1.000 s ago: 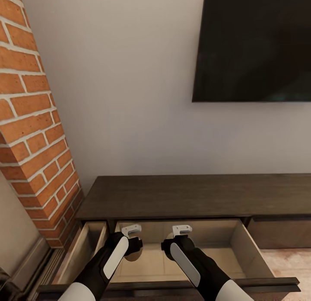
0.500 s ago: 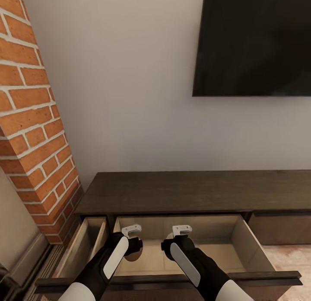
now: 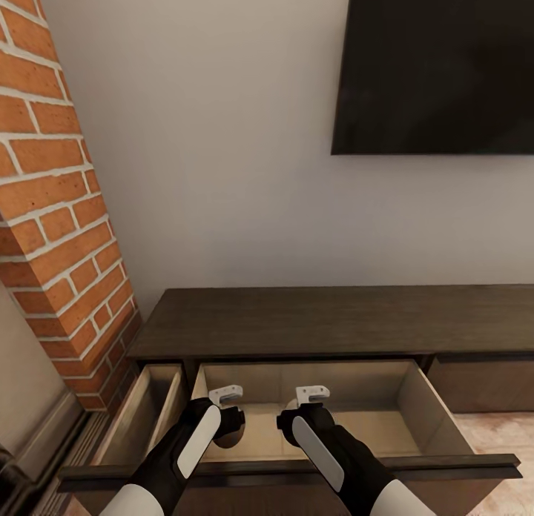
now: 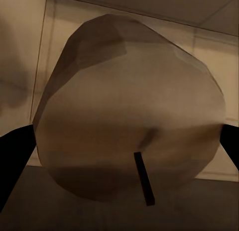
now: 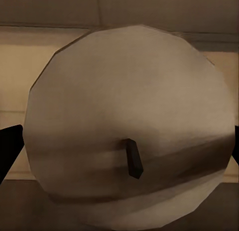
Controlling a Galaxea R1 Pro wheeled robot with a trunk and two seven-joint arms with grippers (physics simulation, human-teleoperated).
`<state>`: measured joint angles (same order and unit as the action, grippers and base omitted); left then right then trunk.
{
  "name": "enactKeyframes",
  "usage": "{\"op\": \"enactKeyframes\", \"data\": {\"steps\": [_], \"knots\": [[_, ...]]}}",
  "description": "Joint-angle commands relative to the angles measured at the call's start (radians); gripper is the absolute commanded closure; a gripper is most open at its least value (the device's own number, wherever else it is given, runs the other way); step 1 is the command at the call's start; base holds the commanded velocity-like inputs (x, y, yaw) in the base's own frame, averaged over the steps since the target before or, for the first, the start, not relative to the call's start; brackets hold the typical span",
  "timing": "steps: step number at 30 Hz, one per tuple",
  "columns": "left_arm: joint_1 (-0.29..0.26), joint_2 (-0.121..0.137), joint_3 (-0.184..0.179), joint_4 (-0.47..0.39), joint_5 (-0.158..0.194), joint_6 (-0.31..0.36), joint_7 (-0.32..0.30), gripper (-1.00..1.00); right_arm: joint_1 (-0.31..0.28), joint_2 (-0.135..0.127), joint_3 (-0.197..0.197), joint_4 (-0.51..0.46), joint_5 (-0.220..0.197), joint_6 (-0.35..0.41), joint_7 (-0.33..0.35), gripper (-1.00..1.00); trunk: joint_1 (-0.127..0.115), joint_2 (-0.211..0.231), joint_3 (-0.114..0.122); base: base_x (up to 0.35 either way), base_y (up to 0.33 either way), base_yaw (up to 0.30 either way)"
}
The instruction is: Place each of the two pumpkins and all three candles from the living room inside a cabinet in the living room (use any cabinet), then make sure every cabinet is closed, and position the cauldron so it is next to a table in the living room.
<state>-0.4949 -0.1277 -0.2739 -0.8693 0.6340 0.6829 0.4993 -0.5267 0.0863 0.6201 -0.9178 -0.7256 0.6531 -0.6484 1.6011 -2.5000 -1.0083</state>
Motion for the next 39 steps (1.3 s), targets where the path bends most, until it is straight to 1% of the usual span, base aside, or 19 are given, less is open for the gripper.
{"op": "enactKeyframes", "data": {"steps": [1, 8, 22, 26, 34, 39], "knots": [[-0.001, 0.000, -0.002, -0.002, 0.010, 0.001, 0.010, 1.00, -0.001, 0.000, 0.003, -0.001, -0.009, 0.001, -0.010, 1.00, 0.000, 0.000, -0.001, 0.000, 0.000, 0.000], [-0.001, 0.000, -0.002, -0.002, 0.010, 0.001, 0.010, 1.00, -0.001, 0.000, 0.003, 0.000, -0.009, 0.002, -0.010, 1.00, 0.000, 0.000, -0.001, 0.012, 0.000, 0.000], [-0.001, 0.000, -0.002, -0.001, 0.011, 0.001, 0.010, 1.00, -0.001, 0.000, 0.003, 0.000, -0.009, 0.002, -0.010, 1.00, 0.000, 0.000, -0.001, 0.098, 0.000, 0.000], [-0.001, 0.000, -0.002, -0.001, 0.012, 0.001, 0.010, 1.00, -0.001, 0.000, 0.003, 0.000, -0.009, 0.002, -0.010, 1.00, 0.000, 0.000, -0.001, 0.192, 0.047, 0.000], [-0.001, 0.000, -0.002, -0.002, 0.010, 0.001, 0.010, 1.00, -0.001, 0.000, 0.003, 0.001, -0.009, 0.002, -0.010, 1.00, 0.000, 0.000, -0.001, 0.024, 0.005, 0.000], [-0.001, 0.000, -0.002, -0.002, 0.010, 0.001, 0.010, 1.00, -0.001, 0.000, 0.003, 0.002, -0.009, 0.002, -0.010, 1.00, 0.002, -0.002, -0.020, 0.001, 0.000, 0.000]]}}
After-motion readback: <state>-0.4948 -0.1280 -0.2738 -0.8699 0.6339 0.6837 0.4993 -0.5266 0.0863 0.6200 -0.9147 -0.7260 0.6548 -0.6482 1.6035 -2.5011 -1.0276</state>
